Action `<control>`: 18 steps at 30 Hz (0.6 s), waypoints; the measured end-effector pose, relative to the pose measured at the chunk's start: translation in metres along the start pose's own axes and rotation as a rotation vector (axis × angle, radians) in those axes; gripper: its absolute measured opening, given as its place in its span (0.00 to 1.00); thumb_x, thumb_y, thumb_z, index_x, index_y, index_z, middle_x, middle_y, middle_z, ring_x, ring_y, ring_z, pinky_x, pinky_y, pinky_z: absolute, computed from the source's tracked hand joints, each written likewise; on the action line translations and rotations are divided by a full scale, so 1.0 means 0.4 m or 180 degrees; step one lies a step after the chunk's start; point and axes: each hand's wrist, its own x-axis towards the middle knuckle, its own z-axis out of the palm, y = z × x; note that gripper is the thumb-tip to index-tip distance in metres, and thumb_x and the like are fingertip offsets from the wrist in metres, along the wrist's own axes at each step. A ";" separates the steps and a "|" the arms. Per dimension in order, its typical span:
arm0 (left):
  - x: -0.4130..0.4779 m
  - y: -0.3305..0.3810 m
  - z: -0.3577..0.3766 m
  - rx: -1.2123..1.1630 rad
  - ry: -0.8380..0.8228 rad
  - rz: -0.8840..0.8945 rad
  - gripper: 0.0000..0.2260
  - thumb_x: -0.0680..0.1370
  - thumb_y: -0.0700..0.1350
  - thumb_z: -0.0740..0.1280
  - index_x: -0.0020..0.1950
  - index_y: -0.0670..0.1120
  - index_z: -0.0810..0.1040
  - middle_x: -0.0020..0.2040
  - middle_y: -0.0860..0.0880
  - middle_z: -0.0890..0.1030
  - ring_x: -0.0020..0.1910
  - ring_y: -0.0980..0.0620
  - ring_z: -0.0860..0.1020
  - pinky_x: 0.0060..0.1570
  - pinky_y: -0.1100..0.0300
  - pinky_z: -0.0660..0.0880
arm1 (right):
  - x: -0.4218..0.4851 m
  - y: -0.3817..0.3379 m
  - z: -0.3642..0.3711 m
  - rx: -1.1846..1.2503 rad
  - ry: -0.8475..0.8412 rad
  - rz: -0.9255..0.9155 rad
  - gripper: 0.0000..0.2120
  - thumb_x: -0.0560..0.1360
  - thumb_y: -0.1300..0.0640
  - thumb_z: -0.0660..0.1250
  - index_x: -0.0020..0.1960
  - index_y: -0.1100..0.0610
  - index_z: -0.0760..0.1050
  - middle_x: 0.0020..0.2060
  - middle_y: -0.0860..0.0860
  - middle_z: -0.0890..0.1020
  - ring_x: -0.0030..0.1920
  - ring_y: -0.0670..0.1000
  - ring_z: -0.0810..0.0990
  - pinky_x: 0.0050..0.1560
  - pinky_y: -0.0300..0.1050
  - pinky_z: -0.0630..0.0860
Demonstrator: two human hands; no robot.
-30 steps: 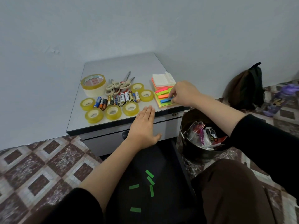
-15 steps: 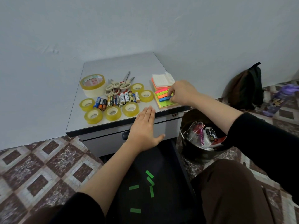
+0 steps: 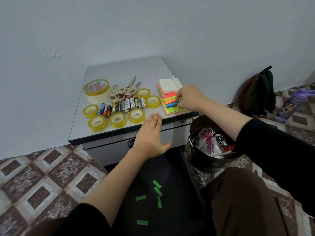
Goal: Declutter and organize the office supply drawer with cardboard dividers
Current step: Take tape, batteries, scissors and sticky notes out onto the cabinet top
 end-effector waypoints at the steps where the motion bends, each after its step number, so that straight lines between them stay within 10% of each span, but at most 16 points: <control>1: 0.001 0.001 -0.001 0.0011 -0.0012 0.0002 0.42 0.75 0.62 0.59 0.76 0.42 0.41 0.77 0.45 0.41 0.76 0.50 0.40 0.74 0.57 0.40 | 0.001 0.000 0.001 0.0004 0.0012 0.0004 0.12 0.74 0.64 0.66 0.55 0.59 0.81 0.52 0.55 0.81 0.46 0.49 0.71 0.43 0.41 0.66; 18: -0.027 0.008 0.000 -0.0129 0.0079 -0.0008 0.36 0.78 0.55 0.60 0.77 0.42 0.44 0.77 0.45 0.44 0.76 0.50 0.43 0.72 0.61 0.41 | -0.181 -0.022 0.084 0.0723 0.0389 0.0067 0.08 0.73 0.61 0.64 0.42 0.59 0.82 0.40 0.54 0.84 0.44 0.52 0.79 0.46 0.44 0.76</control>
